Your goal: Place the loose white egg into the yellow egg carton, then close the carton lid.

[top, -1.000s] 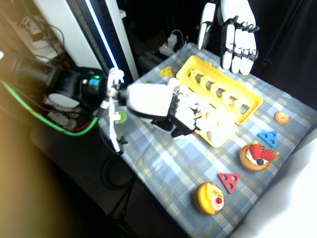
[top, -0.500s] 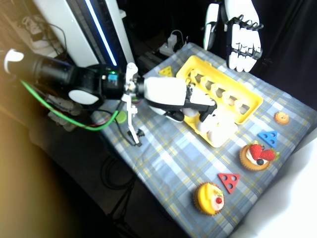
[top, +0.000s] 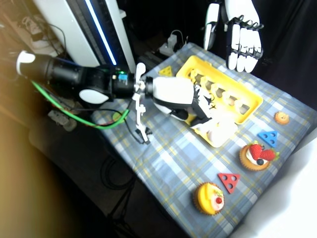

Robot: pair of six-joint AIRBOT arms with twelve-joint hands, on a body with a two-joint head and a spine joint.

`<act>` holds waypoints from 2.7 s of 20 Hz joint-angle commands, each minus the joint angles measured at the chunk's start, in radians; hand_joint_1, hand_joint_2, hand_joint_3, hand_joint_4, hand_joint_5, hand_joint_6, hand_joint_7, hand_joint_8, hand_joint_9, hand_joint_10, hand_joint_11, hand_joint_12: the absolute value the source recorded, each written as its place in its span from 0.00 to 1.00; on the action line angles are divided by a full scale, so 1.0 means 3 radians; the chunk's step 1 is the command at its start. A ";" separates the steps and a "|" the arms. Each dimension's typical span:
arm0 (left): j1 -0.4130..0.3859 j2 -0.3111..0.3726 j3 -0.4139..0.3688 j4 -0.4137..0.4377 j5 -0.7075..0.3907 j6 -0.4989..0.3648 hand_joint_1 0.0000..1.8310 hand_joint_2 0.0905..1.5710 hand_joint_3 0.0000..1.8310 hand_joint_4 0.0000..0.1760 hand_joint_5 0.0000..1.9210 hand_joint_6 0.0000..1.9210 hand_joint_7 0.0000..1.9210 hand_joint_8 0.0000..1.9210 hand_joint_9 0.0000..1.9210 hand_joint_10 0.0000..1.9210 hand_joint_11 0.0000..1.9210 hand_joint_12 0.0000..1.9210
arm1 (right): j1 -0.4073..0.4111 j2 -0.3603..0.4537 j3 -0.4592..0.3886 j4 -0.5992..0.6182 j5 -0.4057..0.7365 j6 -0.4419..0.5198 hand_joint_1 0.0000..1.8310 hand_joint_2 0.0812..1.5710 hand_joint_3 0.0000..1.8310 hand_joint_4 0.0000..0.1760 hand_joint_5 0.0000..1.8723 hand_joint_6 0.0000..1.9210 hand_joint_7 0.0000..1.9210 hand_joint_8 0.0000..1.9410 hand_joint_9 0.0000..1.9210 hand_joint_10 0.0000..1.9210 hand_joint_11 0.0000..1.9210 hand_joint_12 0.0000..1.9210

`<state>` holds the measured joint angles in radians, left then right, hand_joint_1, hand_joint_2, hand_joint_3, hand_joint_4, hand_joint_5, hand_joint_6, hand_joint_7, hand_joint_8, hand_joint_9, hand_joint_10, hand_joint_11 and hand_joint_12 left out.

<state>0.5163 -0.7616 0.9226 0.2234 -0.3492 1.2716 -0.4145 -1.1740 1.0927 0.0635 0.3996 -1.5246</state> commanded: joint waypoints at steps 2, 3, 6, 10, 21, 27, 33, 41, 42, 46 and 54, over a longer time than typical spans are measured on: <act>-0.0021 0.0009 0.0007 -0.0061 -0.0368 -0.0001 0.33 0.82 0.00 0.00 0.13 0.00 0.11 0.00 0.07 0.00 0.00 0.49 | 0.0042 0.0070 -0.0054 -0.0059 0.0370 -0.0023 0.54 0.75 0.00 0.00 0.07 0.02 0.12 0.01 0.08 0.24 0.01 0.78; -0.0021 0.0009 0.0006 -0.0062 -0.0368 -0.0001 0.32 0.82 0.00 0.01 0.13 0.00 0.12 0.00 0.07 0.00 0.00 0.53 | 0.0042 0.0101 -0.0075 -0.0061 0.0372 -0.0023 0.52 0.76 0.00 0.00 0.06 0.01 0.07 0.00 0.03 0.12 0.00 0.59; -0.0021 0.0014 0.0001 -0.0080 -0.0382 -0.0001 0.32 0.82 0.00 0.07 0.13 0.00 0.11 0.00 0.07 0.00 0.00 0.47 | 0.0042 0.0275 -0.0188 -0.0061 0.0447 -0.0023 0.59 0.73 0.00 0.00 0.04 0.00 0.01 0.00 0.01 0.01 0.00 0.31; 0.0017 0.0075 -0.0051 -0.0109 -0.0473 -0.0001 0.33 0.82 0.00 0.03 0.13 0.00 0.12 0.00 0.08 0.00 0.00 0.54 | 0.0040 0.0682 -0.0494 -0.0062 0.0738 -0.0022 0.72 0.70 0.00 0.00 0.01 0.00 0.05 0.04 0.00 0.24 0.00 0.80; 0.0476 0.0387 -0.0265 -0.0802 -0.1241 0.0143 0.31 0.81 0.00 0.01 0.07 0.00 0.09 0.00 0.10 0.01 0.00 0.56 | -0.0596 0.1615 -0.1056 0.0150 0.1499 -0.0022 0.52 0.75 0.00 0.16 0.00 0.00 0.00 0.00 0.02 0.01 0.00 0.36; 0.1048 0.0315 -0.0244 -0.1400 -0.1810 0.0035 0.19 0.76 0.00 0.00 0.00 0.00 0.10 0.01 0.22 0.05 0.07 0.80 | -0.0750 0.1681 -0.1094 0.0261 0.1603 -0.0022 0.42 0.75 0.00 0.00 0.00 0.00 0.00 0.00 0.00 0.00 0.00 0.61; 0.1543 0.0057 0.0042 -0.1642 -0.2103 -0.0764 0.11 0.75 0.00 0.00 0.00 0.00 0.08 0.00 0.27 0.08 0.18 0.77 | -0.0851 0.1719 -0.1110 0.0317 0.1621 -0.0022 0.41 0.77 0.01 0.00 0.00 0.01 0.00 0.00 0.00 0.00 0.00 0.93; 0.1729 -0.0125 0.0164 -0.1838 -0.2038 -0.0907 0.02 0.74 0.00 0.00 0.00 0.00 0.08 0.00 0.25 0.06 0.22 0.71 | -0.0882 0.1736 -0.1124 0.0327 0.1646 -0.0022 0.45 0.76 0.00 0.00 0.00 0.01 0.00 0.00 0.00 0.00 0.00 0.92; 0.1752 -0.0142 0.0173 -0.1863 -0.2041 -0.0921 0.02 0.75 0.00 0.00 0.00 0.00 0.09 0.00 0.27 0.06 0.24 0.68 | -0.0882 0.1735 -0.1124 0.0327 0.1647 -0.0022 0.45 0.76 0.00 0.00 0.00 0.01 0.00 0.00 0.00 0.00 0.00 0.91; 0.1826 -0.0246 0.0236 -0.1926 -0.2035 -0.1008 0.00 0.76 0.00 0.00 0.00 0.00 0.08 0.00 0.30 0.06 0.27 0.66 | -0.0884 0.1732 -0.1125 0.0328 0.1647 -0.0022 0.46 0.76 0.00 0.00 0.00 0.01 0.00 0.00 0.00 0.00 0.00 0.96; 0.1831 -0.0359 0.0318 -0.1788 -0.1930 -0.1195 0.00 0.74 0.00 0.00 0.00 0.00 0.15 0.01 0.37 0.06 0.27 0.67 | -0.0886 0.1724 -0.1124 0.0330 0.1647 -0.0022 0.42 0.77 0.01 0.00 0.00 0.00 0.00 0.00 0.00 0.00 0.00 1.00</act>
<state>1.0752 -0.8673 1.0153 -0.3111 -0.8227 0.9257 -0.6838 -0.6636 0.7555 0.1669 0.7658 -1.5246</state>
